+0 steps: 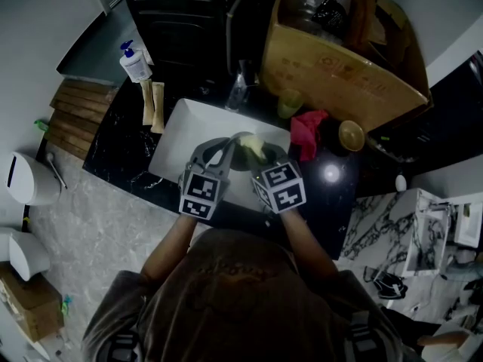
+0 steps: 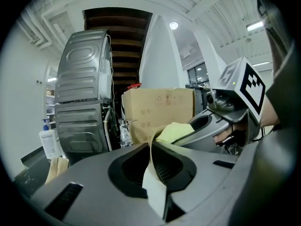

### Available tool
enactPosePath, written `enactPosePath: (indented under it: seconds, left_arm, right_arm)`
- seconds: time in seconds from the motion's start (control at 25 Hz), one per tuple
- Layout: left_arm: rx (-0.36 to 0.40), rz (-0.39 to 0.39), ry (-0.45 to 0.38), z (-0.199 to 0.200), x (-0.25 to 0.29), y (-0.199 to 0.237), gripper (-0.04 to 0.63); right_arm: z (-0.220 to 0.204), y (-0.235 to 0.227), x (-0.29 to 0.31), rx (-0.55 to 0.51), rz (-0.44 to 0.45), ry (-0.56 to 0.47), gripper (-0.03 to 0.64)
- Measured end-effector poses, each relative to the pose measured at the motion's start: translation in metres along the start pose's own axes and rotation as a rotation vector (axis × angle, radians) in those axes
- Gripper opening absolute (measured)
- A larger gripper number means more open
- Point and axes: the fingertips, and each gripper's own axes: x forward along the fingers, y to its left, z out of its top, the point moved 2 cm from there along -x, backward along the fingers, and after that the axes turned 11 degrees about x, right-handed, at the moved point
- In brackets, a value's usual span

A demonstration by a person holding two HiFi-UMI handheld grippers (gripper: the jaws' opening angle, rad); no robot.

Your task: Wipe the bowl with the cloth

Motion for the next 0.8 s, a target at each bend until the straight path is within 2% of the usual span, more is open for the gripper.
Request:
enactPosePath:
  seconds: [0.2, 0.48, 0.8]
  left_arm:
    - [-0.003, 0.017, 0.002, -0.001, -0.002, 0.003, 0.035]
    - [-0.009, 0.031, -0.002, -0.001, -0.004, 0.009, 0.035]
    - [-0.027, 0.015, 0.003, -0.003, -0.003, 0.004, 0.031]
  right_arm:
    - [-0.021, 0.0, -0.002, 0.016, 0.015, 0.073, 0.028]
    - [-0.044, 0.02, 0.001, 0.006, 0.13, 0.167, 0.028]
    - [-0.038, 0.044, 0.004, -0.051, 0.228, 0.16, 0.028]
